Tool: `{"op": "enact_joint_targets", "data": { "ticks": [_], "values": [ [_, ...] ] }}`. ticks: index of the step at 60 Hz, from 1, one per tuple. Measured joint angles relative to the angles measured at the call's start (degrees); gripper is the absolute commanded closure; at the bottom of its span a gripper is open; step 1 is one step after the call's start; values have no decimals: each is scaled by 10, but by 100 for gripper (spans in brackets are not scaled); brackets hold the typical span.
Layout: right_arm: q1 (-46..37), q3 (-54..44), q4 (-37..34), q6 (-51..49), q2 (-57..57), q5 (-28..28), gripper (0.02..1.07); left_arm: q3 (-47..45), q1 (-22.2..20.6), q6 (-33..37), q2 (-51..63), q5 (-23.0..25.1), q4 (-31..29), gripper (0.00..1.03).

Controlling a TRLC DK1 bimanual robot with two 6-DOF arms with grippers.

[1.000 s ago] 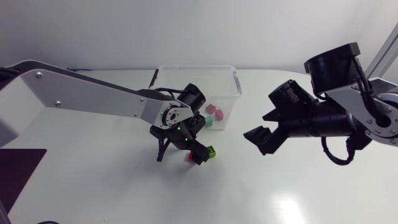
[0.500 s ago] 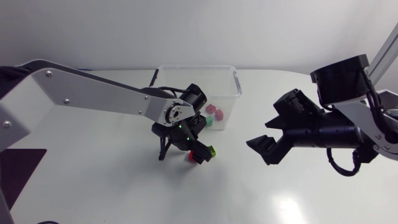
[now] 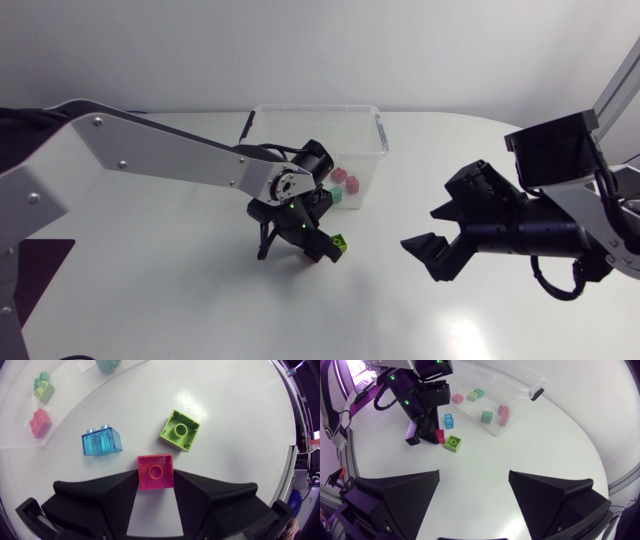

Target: Place the duplo bricks in the container

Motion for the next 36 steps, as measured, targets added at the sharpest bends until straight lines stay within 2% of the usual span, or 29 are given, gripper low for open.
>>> {"op": "enact_joint_targets", "data": {
  "ticks": [17,36],
  "values": [
    [39,-9,35,35,27,15,7,-26,1,1,-29,0,-5,68],
    [117,12,61,91,143,62,7,-43,31,16,-175,-3,-21,68]
  ]
}}
